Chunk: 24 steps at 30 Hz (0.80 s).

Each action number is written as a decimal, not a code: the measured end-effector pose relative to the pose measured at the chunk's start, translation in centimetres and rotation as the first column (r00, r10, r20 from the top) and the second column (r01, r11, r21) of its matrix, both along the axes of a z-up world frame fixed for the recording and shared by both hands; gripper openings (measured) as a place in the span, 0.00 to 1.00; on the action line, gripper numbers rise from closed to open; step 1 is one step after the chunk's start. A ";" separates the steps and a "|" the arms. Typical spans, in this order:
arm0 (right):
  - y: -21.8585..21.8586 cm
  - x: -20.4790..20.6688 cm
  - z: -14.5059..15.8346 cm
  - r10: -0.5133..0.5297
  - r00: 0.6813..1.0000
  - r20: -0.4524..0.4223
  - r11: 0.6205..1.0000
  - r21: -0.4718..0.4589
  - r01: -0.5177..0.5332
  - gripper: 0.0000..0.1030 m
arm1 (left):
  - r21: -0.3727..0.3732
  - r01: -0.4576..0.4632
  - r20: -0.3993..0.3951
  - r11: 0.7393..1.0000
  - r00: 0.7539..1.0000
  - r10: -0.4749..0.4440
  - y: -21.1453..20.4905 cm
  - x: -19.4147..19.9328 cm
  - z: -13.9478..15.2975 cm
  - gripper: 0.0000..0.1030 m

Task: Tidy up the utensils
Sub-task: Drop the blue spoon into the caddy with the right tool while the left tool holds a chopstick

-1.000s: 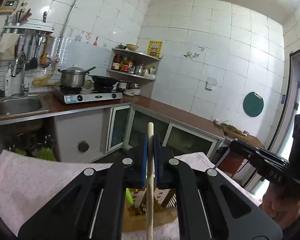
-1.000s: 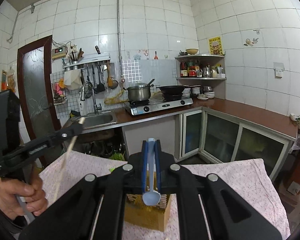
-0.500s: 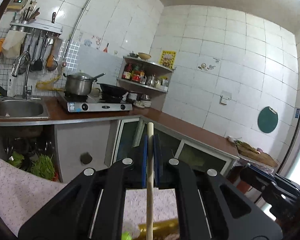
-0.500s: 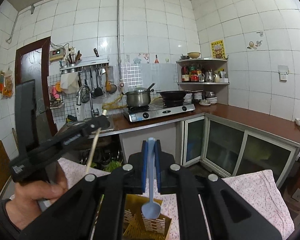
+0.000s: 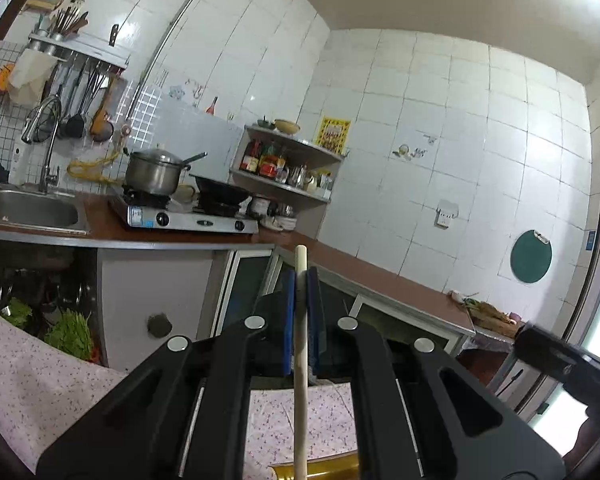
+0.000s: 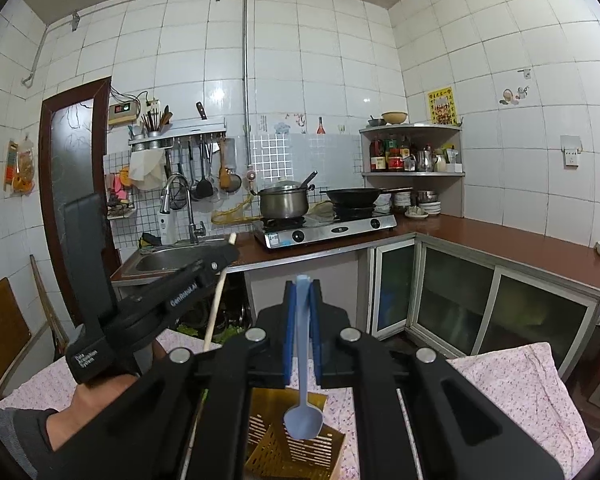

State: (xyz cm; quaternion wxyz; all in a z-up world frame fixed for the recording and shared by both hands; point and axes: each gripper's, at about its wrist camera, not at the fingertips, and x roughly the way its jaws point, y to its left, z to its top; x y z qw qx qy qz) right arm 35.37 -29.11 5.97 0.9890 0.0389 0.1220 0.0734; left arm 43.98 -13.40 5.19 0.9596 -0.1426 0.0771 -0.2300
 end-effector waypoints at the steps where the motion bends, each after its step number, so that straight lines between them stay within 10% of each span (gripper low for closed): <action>1: 0.1 -0.1 -0.1 -0.001 1.000 -0.001 1.000 0.002 0.001 0.07 | 0.003 -0.002 0.004 1.000 1.000 0.002 -0.1 -0.1 0.0 0.04; 12: 0.0 -0.6 -1.5 0.000 0.999 -0.038 1.000 -0.001 0.000 0.07 | 0.044 -0.007 0.040 0.999 0.999 0.005 0.1 -2.4 -0.8 0.06; 24: -2.1 -3.0 -2.3 -0.040 0.997 -0.068 0.999 0.027 0.042 0.08 | 0.061 -0.013 0.033 0.998 0.999 0.011 2.6 -6.3 -1.2 0.39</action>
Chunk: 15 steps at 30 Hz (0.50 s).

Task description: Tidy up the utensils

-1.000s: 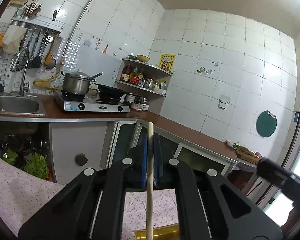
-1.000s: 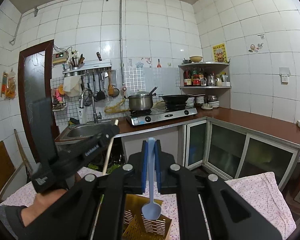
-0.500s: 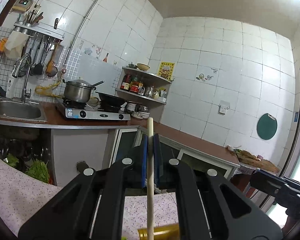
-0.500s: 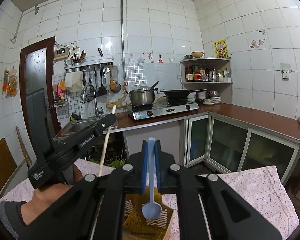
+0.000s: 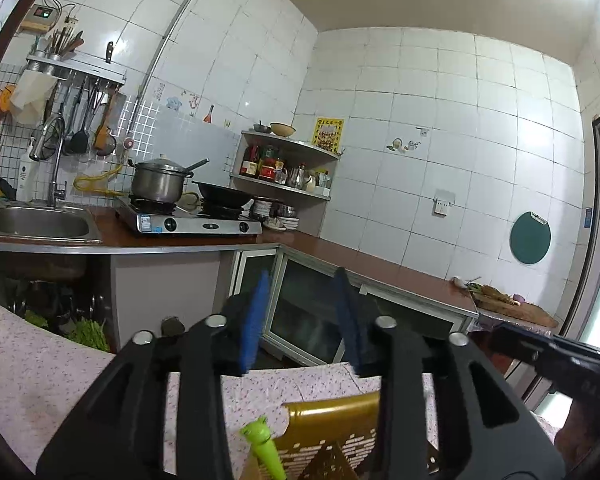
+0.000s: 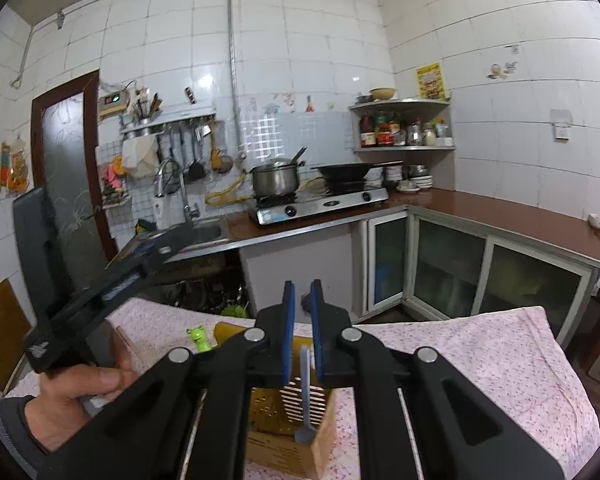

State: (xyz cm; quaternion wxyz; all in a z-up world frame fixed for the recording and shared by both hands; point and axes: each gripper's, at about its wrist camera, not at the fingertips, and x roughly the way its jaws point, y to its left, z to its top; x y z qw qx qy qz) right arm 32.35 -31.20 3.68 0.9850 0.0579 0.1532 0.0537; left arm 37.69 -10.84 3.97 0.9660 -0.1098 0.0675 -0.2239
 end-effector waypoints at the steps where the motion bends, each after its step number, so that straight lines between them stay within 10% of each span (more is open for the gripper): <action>1: -0.3 -0.4 0.0 -0.004 1.000 0.002 1.000 0.002 0.004 0.08 | 0.002 -0.008 -0.001 1.000 1.000 0.008 0.4 -0.4 0.1 0.42; 7: -3.8 -4.5 -2.4 -0.087 0.995 -0.038 0.995 0.034 0.089 0.38 | 0.134 -0.107 -0.038 0.985 0.993 0.113 3.7 -6.7 -1.8 0.60; 15: -8.1 -11.5 -9.8 -0.229 0.961 -0.155 0.967 0.080 0.243 0.44 | 0.246 -0.255 -0.167 0.935 0.939 0.300 9.0 -15.5 -9.1 0.71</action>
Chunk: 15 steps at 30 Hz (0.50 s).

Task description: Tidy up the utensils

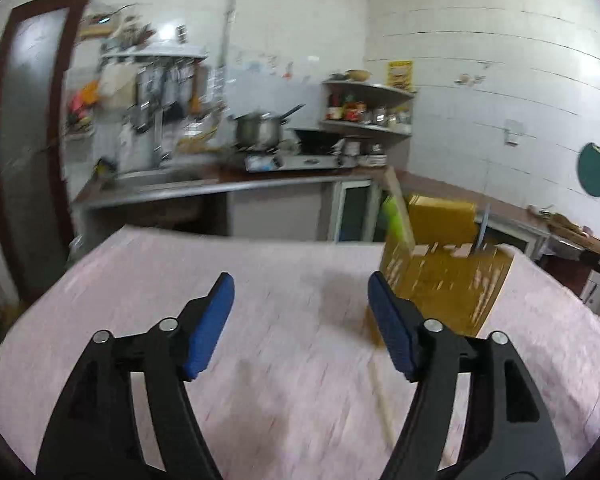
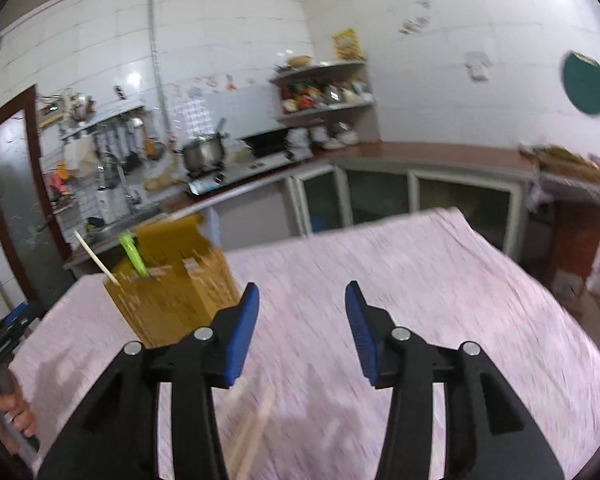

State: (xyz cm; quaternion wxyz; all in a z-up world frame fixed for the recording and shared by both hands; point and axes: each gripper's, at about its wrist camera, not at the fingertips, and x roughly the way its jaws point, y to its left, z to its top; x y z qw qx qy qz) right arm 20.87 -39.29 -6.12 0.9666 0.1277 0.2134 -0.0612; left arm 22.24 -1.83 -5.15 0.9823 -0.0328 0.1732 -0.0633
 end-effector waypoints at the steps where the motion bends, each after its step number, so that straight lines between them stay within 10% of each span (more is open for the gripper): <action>1: -0.3 -0.4 -0.6 -0.011 1.000 -0.004 1.000 0.008 0.011 0.44 | 0.004 -0.014 -0.010 1.000 1.000 0.014 0.6 -1.2 -0.8 0.72; 15: -1.0 -2.3 -6.2 -0.111 0.994 -0.016 0.994 0.006 0.111 0.50 | 0.040 -0.023 0.083 0.999 0.996 0.019 1.5 -3.8 -3.1 0.83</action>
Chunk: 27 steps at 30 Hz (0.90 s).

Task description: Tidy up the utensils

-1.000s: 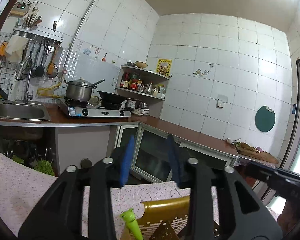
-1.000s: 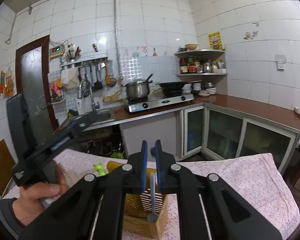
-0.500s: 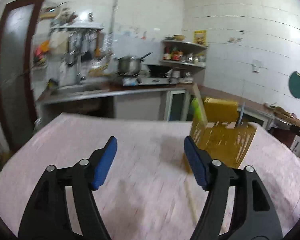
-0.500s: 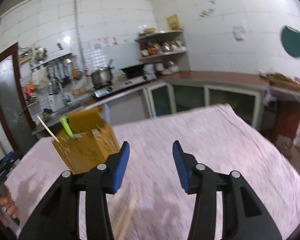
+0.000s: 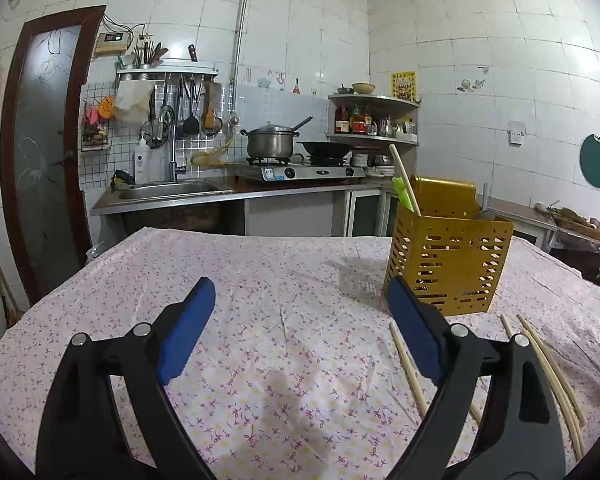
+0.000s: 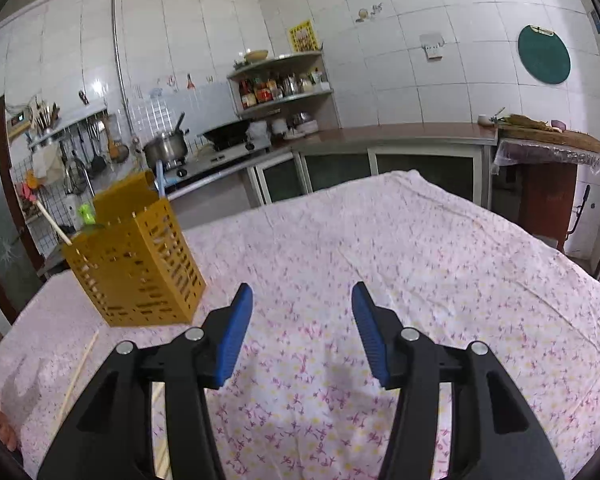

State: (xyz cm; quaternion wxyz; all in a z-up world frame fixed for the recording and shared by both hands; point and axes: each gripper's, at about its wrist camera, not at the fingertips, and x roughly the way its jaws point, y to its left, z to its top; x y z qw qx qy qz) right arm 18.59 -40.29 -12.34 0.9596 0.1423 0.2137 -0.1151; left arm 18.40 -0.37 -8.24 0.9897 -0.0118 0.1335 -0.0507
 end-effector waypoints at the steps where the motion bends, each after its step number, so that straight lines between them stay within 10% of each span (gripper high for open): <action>1: 0.1 -0.1 0.1 0.002 1.000 0.006 1.000 -0.008 -0.002 0.50 | 0.001 0.000 -0.003 1.000 1.000 0.000 0.0 0.2 0.1 0.83; 27: 2.1 0.4 0.3 0.004 0.999 -0.042 0.992 -0.129 -0.010 0.50 | -0.012 0.005 -0.053 1.000 0.999 -0.006 -0.2 1.1 -0.4 0.88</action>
